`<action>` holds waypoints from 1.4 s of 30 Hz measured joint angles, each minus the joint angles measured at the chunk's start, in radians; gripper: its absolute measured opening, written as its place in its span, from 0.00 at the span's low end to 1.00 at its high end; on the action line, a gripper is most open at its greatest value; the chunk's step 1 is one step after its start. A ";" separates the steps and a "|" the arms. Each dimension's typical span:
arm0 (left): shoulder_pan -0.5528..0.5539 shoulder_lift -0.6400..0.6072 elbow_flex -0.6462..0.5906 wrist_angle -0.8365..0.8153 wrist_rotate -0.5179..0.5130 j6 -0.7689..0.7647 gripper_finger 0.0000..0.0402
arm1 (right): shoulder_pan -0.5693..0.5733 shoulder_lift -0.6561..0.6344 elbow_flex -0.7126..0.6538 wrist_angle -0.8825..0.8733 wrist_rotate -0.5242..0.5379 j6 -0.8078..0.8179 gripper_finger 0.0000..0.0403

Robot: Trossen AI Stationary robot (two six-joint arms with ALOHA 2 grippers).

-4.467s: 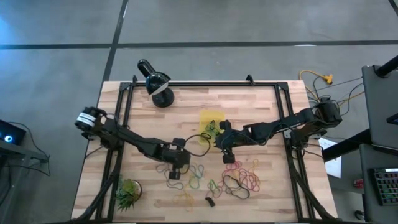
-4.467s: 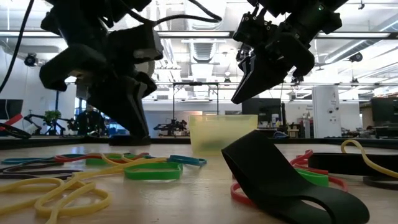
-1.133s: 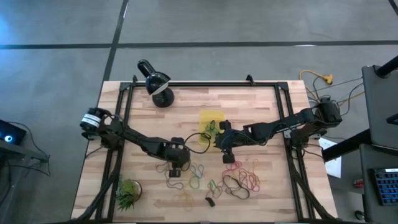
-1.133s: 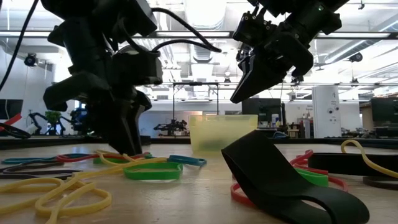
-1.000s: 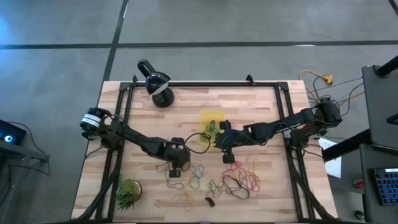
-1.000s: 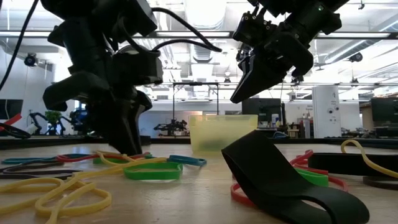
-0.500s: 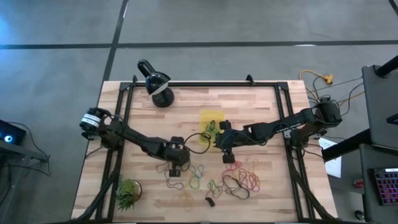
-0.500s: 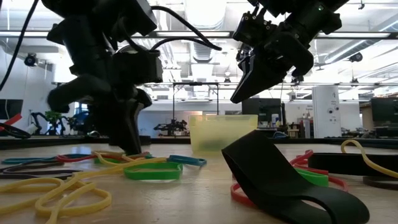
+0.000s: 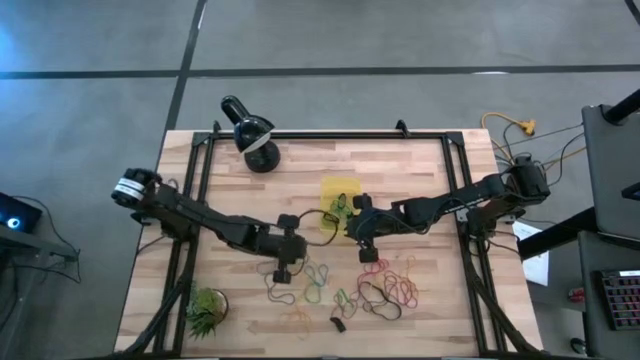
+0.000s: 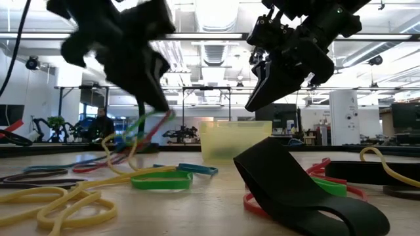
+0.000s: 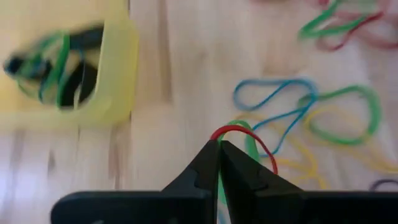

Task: Pick and place rubber bands into bin
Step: Put the green rubber band into the yellow bin

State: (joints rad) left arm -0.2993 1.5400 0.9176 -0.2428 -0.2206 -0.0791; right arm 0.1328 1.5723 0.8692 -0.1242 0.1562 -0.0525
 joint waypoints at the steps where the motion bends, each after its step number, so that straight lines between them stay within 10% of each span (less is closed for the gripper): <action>1: -0.002 -0.015 -0.001 0.010 -0.003 0.011 0.00 | 0.000 0.000 0.000 0.000 0.000 0.000 0.16; 7: 0.000 -0.051 0.000 0.049 0.189 0.079 0.00 | 0.000 0.000 -0.002 0.001 0.000 0.000 0.16; 12: 0.008 -0.050 -0.005 -0.078 0.065 -0.044 0.00 | 0.000 0.000 -0.002 0.003 0.000 0.000 0.16; 26: 0.024 -0.049 -0.008 -0.315 0.229 -0.252 0.00 | 0.000 0.000 -0.002 0.003 0.000 0.000 0.16; 36: 0.023 -0.057 0.016 -0.223 0.280 -0.074 0.00 | 0.000 0.000 -0.002 0.003 0.000 -0.004 0.16; 42: 0.023 -0.066 0.036 -0.010 -0.026 0.132 0.00 | 0.000 0.000 -0.002 0.003 0.000 -0.004 0.16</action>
State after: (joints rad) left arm -0.2765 1.4736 0.9535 -0.2525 -0.2461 0.0530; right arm 0.1326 1.5723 0.8677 -0.1215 0.1564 -0.0565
